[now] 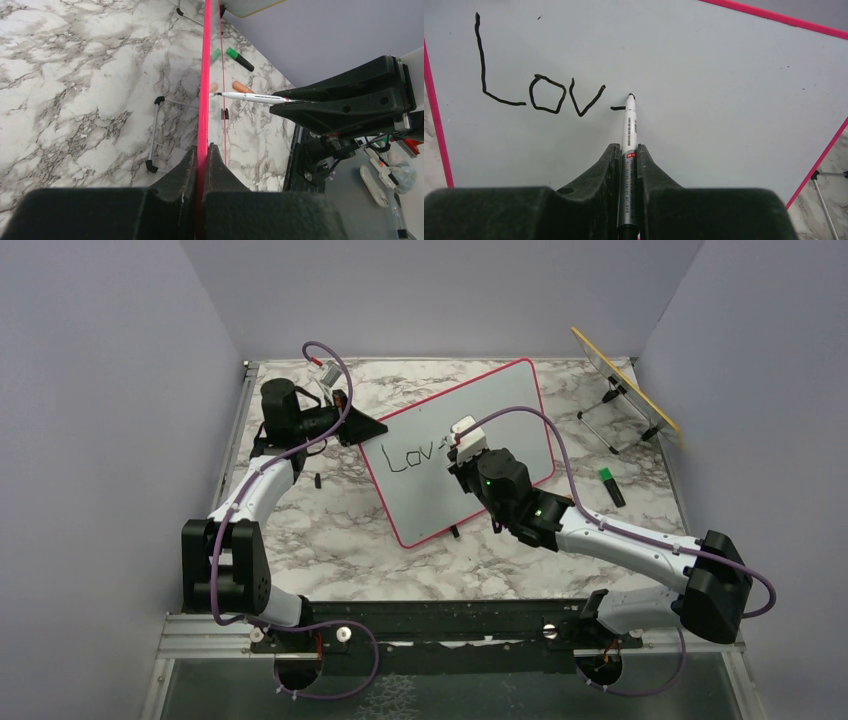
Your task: Write a sentence on the whiteboard
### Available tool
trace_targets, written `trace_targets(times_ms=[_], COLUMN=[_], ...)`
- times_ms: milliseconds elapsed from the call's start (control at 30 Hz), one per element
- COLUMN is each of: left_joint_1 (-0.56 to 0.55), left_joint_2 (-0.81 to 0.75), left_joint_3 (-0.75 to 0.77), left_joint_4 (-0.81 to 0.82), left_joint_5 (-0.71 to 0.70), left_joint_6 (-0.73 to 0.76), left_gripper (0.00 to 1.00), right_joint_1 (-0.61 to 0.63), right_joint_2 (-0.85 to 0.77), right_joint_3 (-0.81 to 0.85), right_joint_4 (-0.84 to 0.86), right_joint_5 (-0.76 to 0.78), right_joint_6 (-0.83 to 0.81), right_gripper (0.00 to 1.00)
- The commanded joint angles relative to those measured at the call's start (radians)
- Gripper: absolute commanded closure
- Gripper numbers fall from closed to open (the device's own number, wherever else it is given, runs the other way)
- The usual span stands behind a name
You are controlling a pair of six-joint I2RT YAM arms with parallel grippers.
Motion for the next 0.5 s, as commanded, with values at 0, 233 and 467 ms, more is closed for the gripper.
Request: trace_targets(times_ms=[0,233,467], left_joint_1=[-0.011,-0.012,-0.012], left_joint_2=[0.031,0.033,0.033], left_joint_3=[-0.014,-0.014,-0.012], left_joint_4=[-0.077,-0.077,-0.078], left_joint_5=[-0.012,-0.013,-0.015], left_joint_6=[0.089,0.089,0.089], left_gripper=[1.00,1.00,1.00], right_joint_1=[-0.009,-0.009,-0.009], right_joint_2=[0.019,0.017,0.002], right_joint_3=[0.015,0.020,0.019], right_joint_4=[0.031,0.004,-0.057], right_joint_5=[-0.074,-0.090,-0.101], right_joint_6=[0.003,0.002,0.007], right_gripper=[0.99,0.99,0.99])
